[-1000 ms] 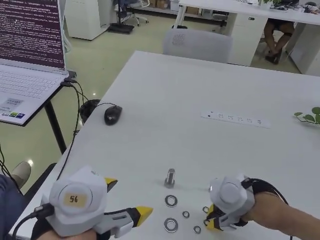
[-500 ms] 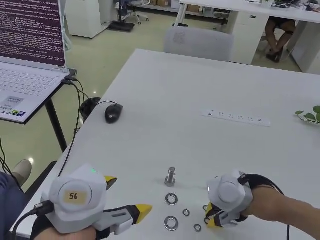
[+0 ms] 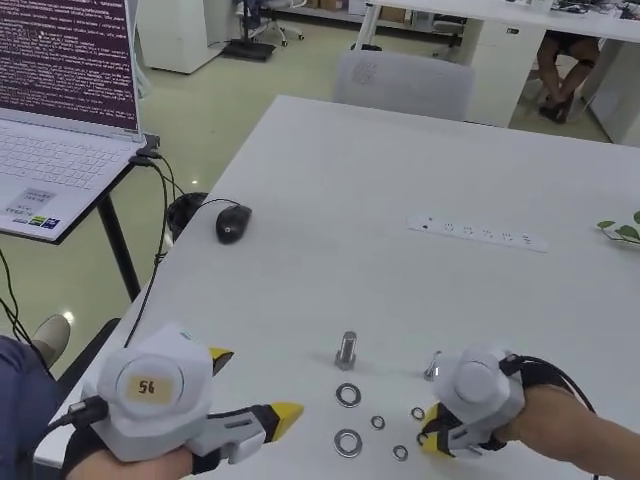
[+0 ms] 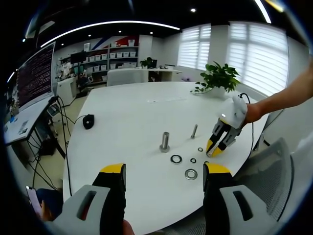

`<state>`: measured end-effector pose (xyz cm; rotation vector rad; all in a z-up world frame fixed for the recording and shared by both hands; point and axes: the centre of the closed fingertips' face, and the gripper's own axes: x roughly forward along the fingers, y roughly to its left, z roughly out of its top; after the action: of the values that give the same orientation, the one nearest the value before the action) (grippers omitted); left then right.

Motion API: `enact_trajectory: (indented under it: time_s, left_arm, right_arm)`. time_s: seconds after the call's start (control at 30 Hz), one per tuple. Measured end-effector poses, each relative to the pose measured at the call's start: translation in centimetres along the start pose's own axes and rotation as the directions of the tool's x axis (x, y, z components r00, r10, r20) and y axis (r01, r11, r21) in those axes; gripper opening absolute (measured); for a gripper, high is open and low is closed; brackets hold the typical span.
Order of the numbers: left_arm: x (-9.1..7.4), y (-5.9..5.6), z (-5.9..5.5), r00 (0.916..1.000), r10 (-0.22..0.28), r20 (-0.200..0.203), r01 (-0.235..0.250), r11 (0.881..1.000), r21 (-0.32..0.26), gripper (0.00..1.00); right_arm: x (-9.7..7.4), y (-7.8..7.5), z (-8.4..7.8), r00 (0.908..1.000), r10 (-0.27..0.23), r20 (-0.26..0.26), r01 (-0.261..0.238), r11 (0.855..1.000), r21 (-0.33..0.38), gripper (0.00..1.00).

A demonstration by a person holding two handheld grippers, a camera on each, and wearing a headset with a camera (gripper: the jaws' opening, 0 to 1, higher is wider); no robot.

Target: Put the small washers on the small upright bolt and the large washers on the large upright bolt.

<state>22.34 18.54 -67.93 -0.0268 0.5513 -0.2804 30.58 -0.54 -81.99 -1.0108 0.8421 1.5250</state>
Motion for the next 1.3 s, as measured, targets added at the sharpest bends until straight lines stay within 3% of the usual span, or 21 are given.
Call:
enact_trajectory:
  time_s: [0.23, 0.47, 0.63, 0.8, 1.3]
  left_arm:
    - [0.0, 0.1, 0.0, 1.0, 0.0, 0.001, 0.0, 1.0, -0.002, 0.63]
    - [0.3, -0.4, 0.3, 0.9999, -0.01, 0.004, 0.01, 1.0, 0.001, 0.63]
    - [0.3, -0.5, 0.3, 0.9999, -0.012, 0.001, 0.012, 1.0, 0.004, 0.63]
    - [0.2, -0.3, 0.4, 1.0, -0.008, 0.002, 0.008, 1.0, 0.004, 0.63]
    - [0.1, -0.1, 0.5, 1.0, -0.002, -0.001, 0.002, 1.0, 0.002, 0.63]
  right_arm:
    - [-3.0, -3.0, 0.4, 0.9957, -0.08, 0.046, 0.077, 0.994, 0.073, 0.13]
    - [-6.4, -6.9, 1.5, 0.9843, -0.163, 0.067, 0.156, 0.983, 0.101, 0.13]
    - [-6.9, -9.0, 2.2, 0.9788, -0.192, 0.072, 0.182, 0.975, 0.124, 0.13]
    - [-6.4, -9.7, 2.2, 0.9802, -0.192, 0.049, 0.185, 0.975, 0.123, 0.13]
    - [-5.3, -9.7, 1.9, 0.9865, -0.163, 0.014, 0.16, 0.98, 0.12, 0.14]
